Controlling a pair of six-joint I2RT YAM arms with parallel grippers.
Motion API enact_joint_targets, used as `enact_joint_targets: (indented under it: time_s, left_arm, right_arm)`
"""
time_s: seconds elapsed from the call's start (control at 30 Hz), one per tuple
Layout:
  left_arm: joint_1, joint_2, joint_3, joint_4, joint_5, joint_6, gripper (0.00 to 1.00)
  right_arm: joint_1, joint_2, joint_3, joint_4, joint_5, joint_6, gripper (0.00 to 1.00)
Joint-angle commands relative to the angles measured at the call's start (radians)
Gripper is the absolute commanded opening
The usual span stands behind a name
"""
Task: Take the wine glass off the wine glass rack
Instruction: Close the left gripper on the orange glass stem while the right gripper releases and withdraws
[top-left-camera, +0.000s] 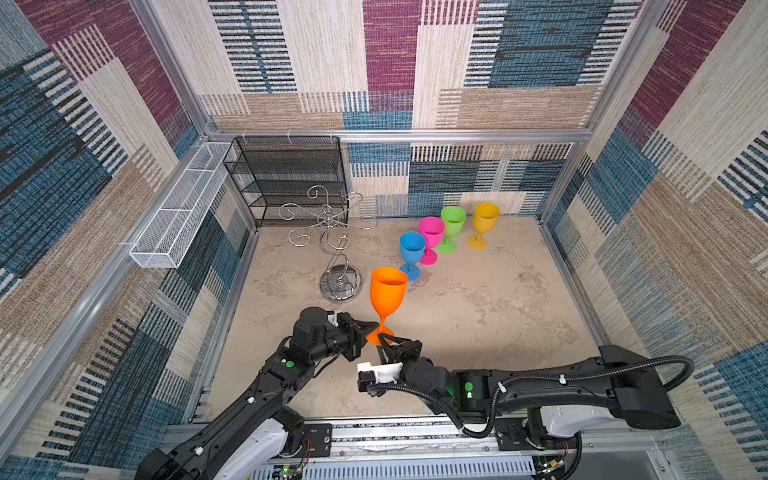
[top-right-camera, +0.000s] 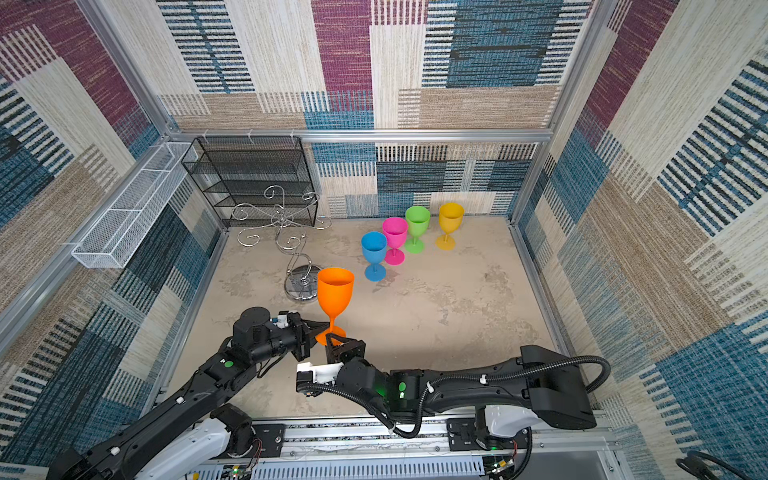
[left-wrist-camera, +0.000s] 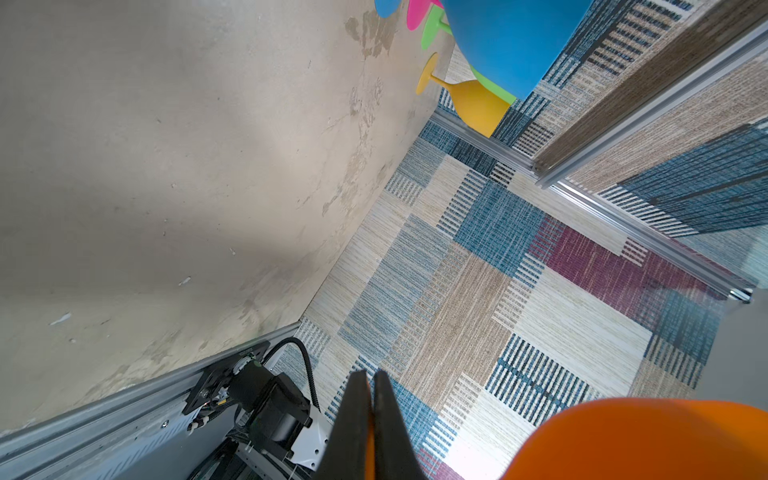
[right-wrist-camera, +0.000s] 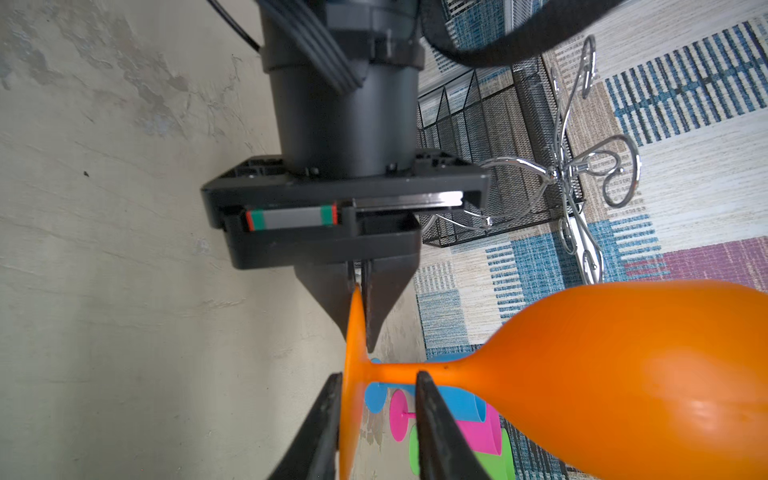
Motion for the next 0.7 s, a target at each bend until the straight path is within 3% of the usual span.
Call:
enact_joint_targets:
  time_s: [0.0, 0.3, 0.43, 0.67]
  left_arm:
    - [0.019, -0.004, -0.003, 0.049, 0.028, 0.011, 0.00]
    - [0.069, 0.006, 0.001, 0.034, 0.059, 0.055, 0.00]
    - [0.082, 0.012, 0.002, 0.034, 0.070, 0.087, 0.00]
    - [0.102, 0.042, 0.007, 0.041, 0.092, 0.169, 0.00]
  right_arm:
    - [-0.001, -0.032, 0.012, 0.034, 0.013, 0.040, 0.47]
    - [-0.015, -0.164, 0.036, -0.031, -0.011, 0.190, 0.68]
    - [-0.053, -0.243, 0.092, -0.127, -0.056, 0.351, 0.70]
    - [-0.209, -0.347, 0.203, -0.320, -0.193, 0.665, 0.67]
